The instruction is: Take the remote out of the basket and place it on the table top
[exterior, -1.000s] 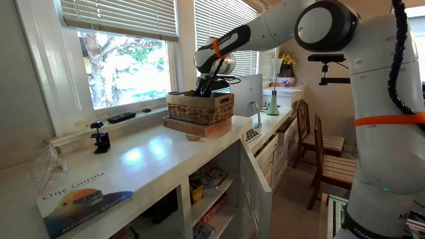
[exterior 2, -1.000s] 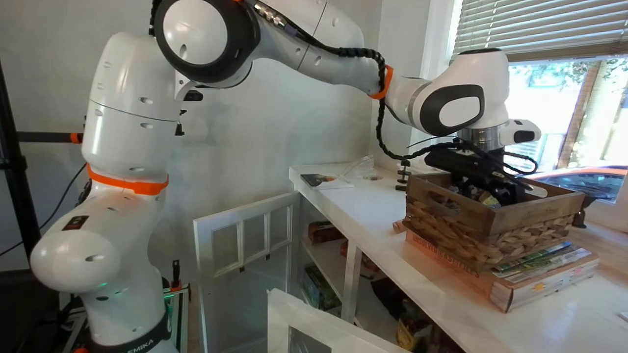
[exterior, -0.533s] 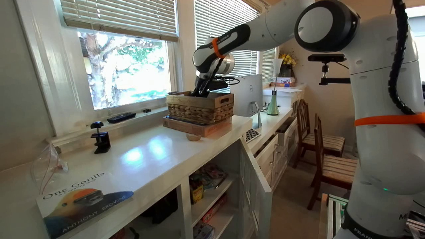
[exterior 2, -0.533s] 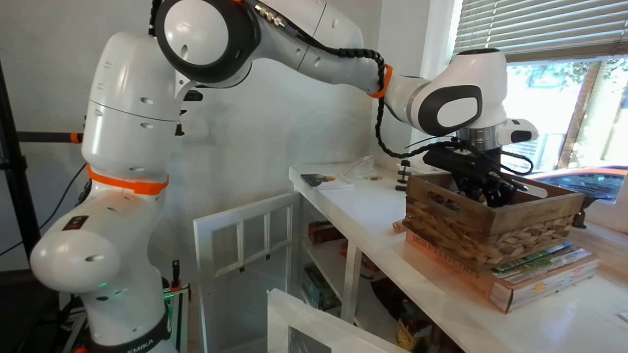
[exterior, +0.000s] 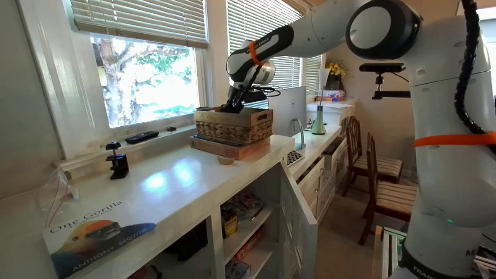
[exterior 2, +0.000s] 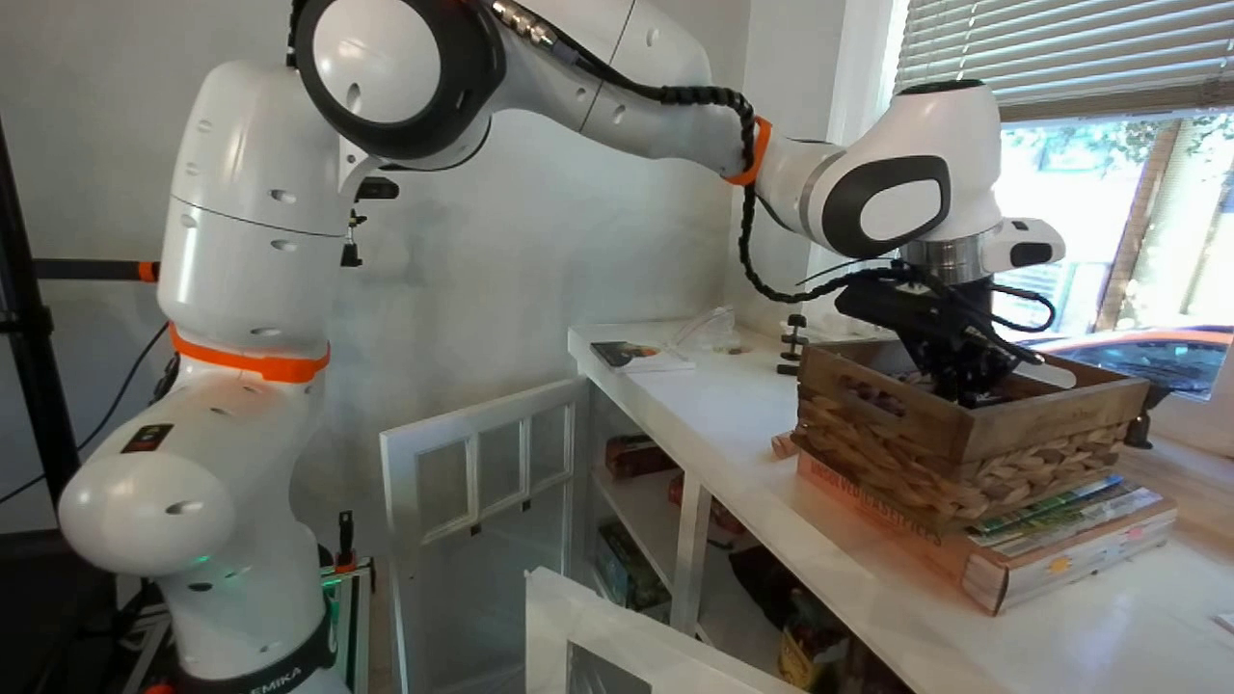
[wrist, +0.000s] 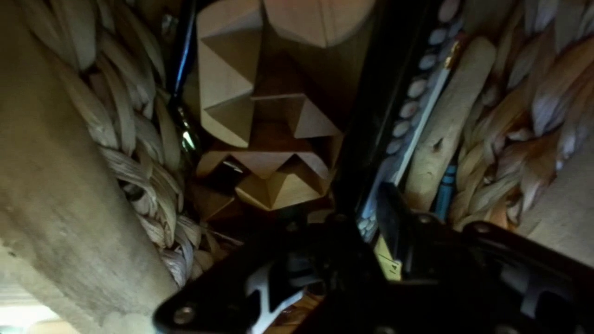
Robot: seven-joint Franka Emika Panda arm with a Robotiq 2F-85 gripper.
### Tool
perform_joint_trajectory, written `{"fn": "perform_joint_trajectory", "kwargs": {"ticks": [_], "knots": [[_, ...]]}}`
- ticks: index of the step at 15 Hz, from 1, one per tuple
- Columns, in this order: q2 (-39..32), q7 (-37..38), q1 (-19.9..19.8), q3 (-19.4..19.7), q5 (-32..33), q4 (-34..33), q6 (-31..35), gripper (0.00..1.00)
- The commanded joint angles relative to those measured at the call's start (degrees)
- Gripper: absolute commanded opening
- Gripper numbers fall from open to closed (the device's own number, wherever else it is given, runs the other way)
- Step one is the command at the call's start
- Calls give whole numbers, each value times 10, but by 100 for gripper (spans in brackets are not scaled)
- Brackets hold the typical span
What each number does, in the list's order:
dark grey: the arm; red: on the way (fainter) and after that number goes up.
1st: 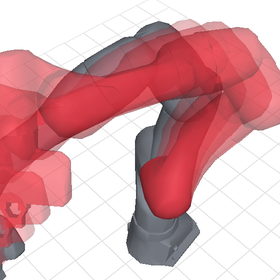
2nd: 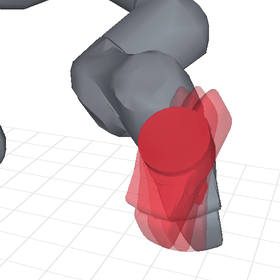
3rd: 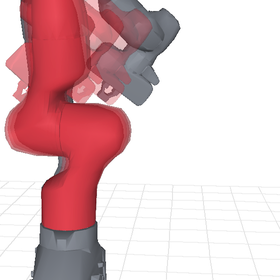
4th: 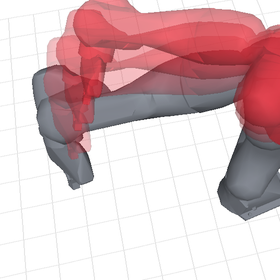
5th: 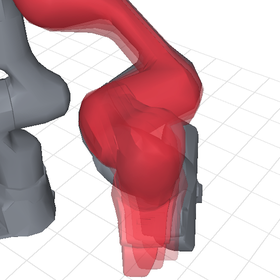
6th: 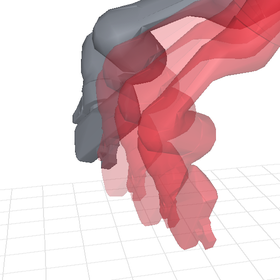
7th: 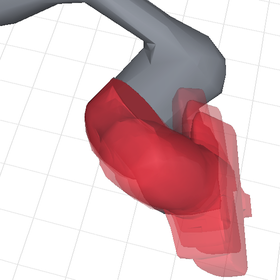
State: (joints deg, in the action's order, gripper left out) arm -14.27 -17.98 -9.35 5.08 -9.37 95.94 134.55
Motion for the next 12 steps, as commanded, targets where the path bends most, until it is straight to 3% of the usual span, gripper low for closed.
{"fn": "perform_joint_trajectory", "kwargs": {"ticks": [1, 2, 5, 6, 8, 12], "knots": [[8, 11, -8, -4, -10, 3, 7, 4], [8, 11, -10, -4, -14, 2, 6, 0], [11, 18, -12, -2, -12, 2, 7, 0], [10, 20, -13, -2, -9, 0, 6, 26], [9, 22, -13, -2, -9, -3, 4, 34], [-1, 43, -8, -2, -4, -15, -2, 64]]}}
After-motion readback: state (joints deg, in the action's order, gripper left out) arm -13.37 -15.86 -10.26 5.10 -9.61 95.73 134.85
